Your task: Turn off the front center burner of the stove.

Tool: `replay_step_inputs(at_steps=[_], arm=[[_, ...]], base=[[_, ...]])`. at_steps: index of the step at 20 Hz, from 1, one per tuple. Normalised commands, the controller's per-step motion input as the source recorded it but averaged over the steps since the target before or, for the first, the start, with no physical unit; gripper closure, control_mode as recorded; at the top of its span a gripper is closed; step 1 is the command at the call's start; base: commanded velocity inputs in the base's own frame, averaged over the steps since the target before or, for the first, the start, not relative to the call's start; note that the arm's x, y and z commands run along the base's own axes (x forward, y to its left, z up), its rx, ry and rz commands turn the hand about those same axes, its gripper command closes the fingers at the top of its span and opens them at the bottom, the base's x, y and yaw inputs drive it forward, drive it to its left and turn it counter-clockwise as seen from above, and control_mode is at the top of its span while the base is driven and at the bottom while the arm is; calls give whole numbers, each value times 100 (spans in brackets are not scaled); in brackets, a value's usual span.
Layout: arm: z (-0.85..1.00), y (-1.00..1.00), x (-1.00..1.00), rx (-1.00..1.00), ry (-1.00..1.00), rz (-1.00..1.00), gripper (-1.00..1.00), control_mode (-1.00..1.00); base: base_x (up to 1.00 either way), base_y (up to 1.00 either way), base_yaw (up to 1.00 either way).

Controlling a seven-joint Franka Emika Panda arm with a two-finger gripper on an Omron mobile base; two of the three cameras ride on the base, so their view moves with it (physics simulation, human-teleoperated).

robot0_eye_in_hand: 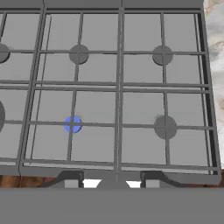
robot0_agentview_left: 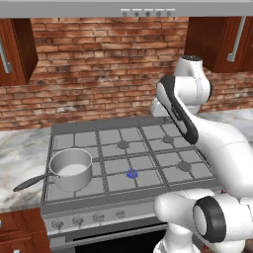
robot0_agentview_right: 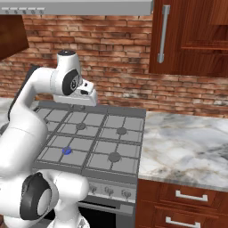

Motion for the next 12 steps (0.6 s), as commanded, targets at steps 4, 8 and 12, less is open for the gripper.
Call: replay_step_inputs(at_steps=[4,8,12], arm=[[-2,0,-14,0,0,0,-100,-100],[-21,5,-58,-9,0,8,-100,-100],[-29,30,-80,-17,0,16,-100,-100]], base=[[0,0,0],[0,0,0],[0,0,0]])
